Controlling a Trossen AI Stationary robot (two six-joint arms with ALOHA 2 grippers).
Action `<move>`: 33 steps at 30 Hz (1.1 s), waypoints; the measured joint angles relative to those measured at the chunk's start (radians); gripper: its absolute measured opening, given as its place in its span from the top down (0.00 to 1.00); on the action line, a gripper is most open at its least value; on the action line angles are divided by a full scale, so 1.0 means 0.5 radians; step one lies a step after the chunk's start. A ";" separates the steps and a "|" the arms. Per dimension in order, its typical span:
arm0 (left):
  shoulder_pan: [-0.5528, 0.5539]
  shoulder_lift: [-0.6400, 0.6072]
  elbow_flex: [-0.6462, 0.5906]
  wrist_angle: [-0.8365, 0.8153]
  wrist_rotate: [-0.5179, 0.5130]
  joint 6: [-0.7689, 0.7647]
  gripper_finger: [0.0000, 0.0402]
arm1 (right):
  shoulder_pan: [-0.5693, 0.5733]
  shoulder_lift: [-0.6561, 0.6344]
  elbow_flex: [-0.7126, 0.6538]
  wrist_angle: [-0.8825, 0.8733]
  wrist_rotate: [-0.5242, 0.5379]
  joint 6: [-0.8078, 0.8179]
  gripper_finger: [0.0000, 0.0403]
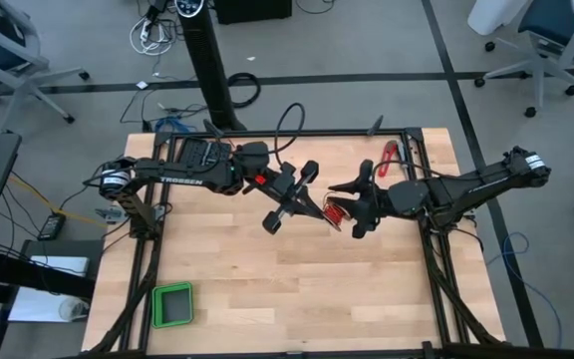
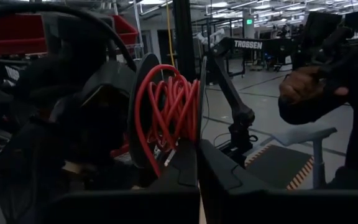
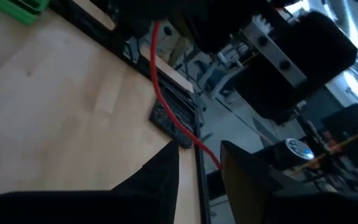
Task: Coil cords
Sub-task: Coil the red wire onto the black spool
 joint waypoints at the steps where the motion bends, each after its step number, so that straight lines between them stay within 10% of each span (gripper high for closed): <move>1: 0.000 0.000 0.000 -0.002 -0.001 -0.001 1.00 | 0.000 0.001 0.000 0.009 -0.023 0.008 0.72; 11: 0.000 0.000 0.000 0.014 -0.001 -0.002 1.00 | -0.005 0.001 0.000 0.048 -0.105 0.016 0.77; 17: 0.000 0.000 0.000 0.013 0.000 -0.002 1.00 | -0.044 0.001 0.000 0.007 -0.113 0.043 0.97; 33: 0.048 0.000 0.000 -0.011 -0.002 -0.002 1.00 | 0.057 -0.142 0.001 -0.324 -0.122 0.414 1.00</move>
